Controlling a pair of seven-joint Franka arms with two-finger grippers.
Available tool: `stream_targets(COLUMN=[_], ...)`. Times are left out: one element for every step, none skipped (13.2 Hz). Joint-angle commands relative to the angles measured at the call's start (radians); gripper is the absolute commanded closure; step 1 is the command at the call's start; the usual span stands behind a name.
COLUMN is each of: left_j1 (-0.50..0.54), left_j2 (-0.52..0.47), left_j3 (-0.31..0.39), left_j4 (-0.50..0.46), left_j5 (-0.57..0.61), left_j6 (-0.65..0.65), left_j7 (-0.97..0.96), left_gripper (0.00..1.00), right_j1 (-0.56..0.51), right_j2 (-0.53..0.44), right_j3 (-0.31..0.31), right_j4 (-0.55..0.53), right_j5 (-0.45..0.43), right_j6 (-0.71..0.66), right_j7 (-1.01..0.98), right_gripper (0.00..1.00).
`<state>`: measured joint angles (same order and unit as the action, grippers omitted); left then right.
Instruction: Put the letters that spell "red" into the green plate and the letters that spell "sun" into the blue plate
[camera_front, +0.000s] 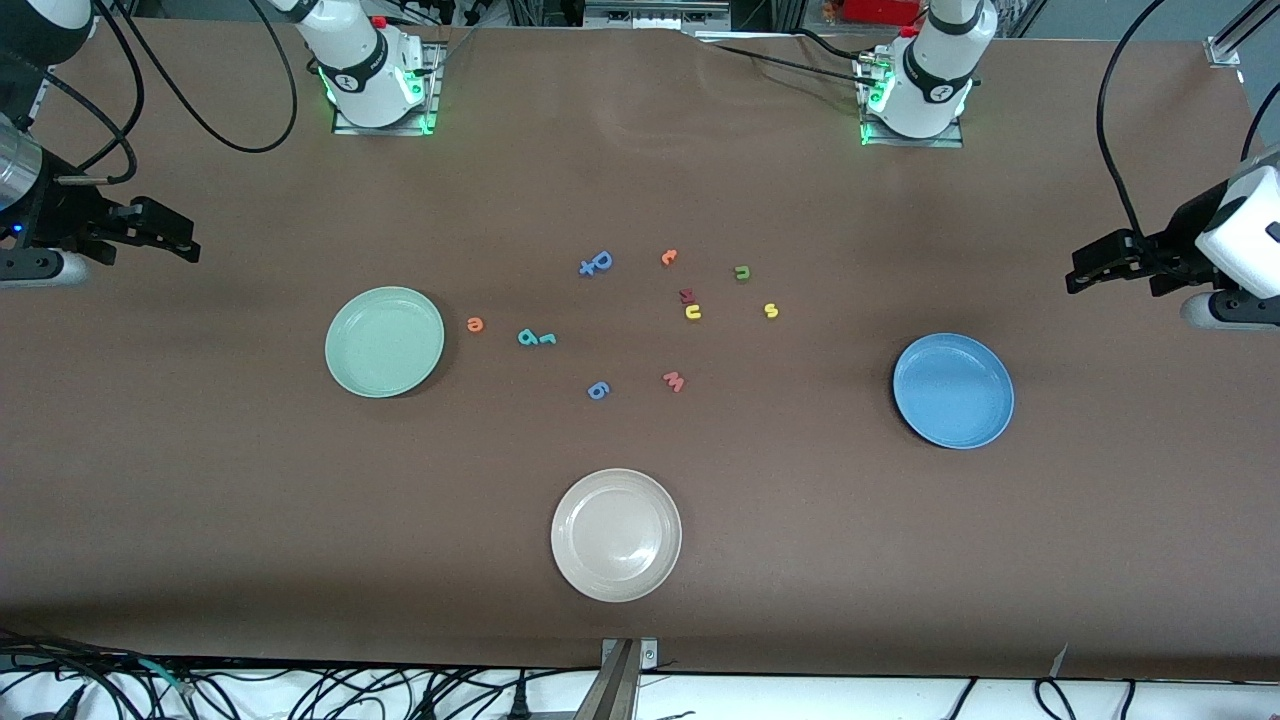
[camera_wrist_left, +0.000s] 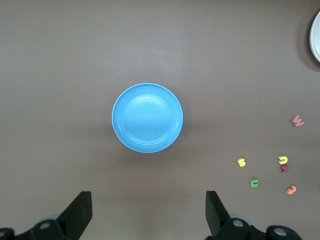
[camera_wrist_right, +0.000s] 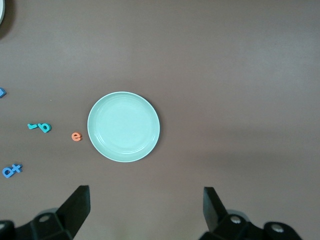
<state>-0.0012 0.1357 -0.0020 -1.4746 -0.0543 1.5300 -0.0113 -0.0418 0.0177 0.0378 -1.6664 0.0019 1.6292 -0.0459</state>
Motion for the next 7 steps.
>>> stream_targets(left_j1=[0.001,0.001,0.001,0.001,0.001,0.001,0.001], left_j2=[0.002,0.002,0.002,0.002,0.002,0.002,0.002], left_j3=[0.0,0.0,0.0,0.0,0.0,0.0,0.0], left_j4=[0.01,0.008,0.008,0.008,0.008,0.008,0.008], left_j5=[-0.016,-0.016,-0.016,-0.016,-0.016,-0.016,-0.016], left_j6=[-0.007,-0.007,-0.007,-0.007,-0.007,-0.007,-0.007], left_j7=[0.013,0.013,0.013,0.013,0.011,0.013,0.013], left_gripper=[0.0,0.0,0.0,0.0,0.0,0.0,0.0], right_j1=[-0.01,-0.009,-0.01,-0.009,-0.009,-0.009,-0.009], right_j2=[-0.001,-0.001,0.001,0.001,-0.001,-0.001,-0.001], right_j3=[0.008,0.008,0.008,0.008,0.01,0.01,0.01], right_j4=[0.007,0.007,0.008,0.008,0.008,0.008,0.008], right_j5=[-0.005,-0.003,-0.003,0.001,0.001,0.004,0.013], right_j6=[-0.014,-0.015,-0.025,-0.026,-0.026,-0.026,-0.026], right_j7=[-0.006,-0.006,-0.005,-0.003,-0.003,-0.005,-0.003], right_gripper=[0.0,0.0,0.0,0.0,0.0,0.0,0.0])
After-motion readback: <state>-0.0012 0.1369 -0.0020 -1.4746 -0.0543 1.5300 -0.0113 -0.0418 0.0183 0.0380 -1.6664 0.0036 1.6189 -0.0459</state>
